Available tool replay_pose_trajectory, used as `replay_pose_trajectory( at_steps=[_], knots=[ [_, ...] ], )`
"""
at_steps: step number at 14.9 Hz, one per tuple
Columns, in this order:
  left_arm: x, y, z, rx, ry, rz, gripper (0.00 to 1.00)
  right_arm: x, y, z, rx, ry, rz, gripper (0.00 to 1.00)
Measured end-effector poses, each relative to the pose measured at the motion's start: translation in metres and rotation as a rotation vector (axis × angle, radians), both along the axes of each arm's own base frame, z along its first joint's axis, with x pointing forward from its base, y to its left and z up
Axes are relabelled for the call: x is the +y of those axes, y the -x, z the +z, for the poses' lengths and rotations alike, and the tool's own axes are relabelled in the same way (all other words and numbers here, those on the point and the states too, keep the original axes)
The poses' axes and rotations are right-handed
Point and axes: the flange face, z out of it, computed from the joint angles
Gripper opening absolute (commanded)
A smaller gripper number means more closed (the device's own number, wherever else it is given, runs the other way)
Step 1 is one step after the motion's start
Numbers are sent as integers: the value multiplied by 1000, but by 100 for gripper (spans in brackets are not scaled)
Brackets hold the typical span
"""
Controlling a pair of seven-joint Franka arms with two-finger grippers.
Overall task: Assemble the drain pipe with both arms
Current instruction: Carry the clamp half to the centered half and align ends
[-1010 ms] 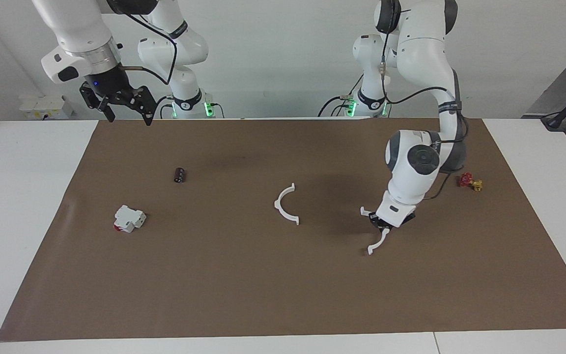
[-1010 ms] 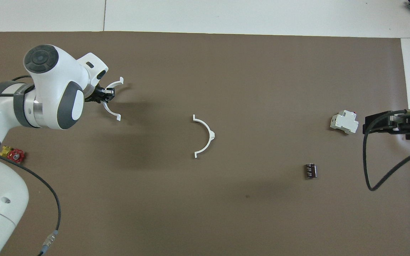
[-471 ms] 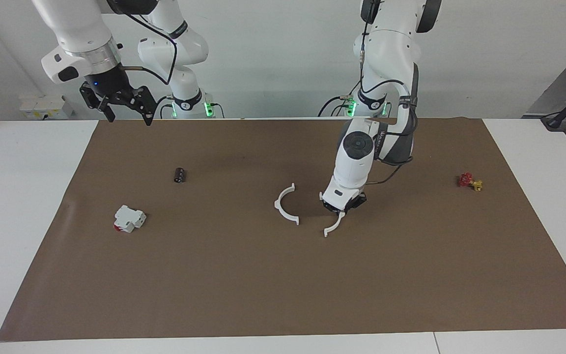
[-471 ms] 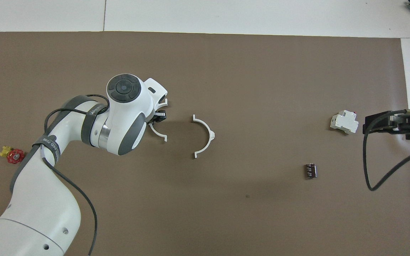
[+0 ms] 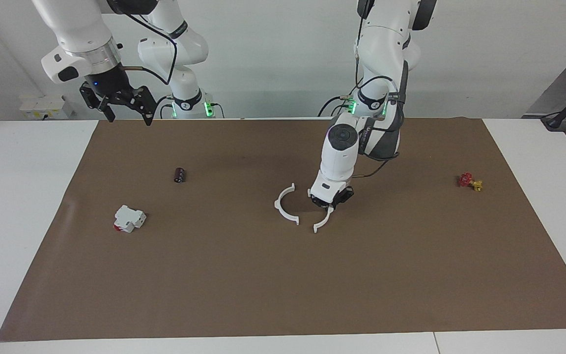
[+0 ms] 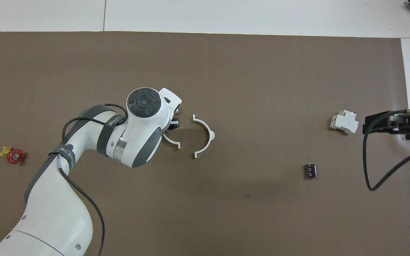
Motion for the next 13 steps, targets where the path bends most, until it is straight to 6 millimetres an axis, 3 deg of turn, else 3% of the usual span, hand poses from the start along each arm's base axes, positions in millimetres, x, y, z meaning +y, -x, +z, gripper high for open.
replay_pose_trajectory(
  at_steps=[3,13],
  knots=[
    [-12,7,-1,-9,7,-17,0,0,0,0,0,0,0,100],
    [-26,20,-7,-7,6,-47,0,0,0,0,0,0,0,100]
  ],
)
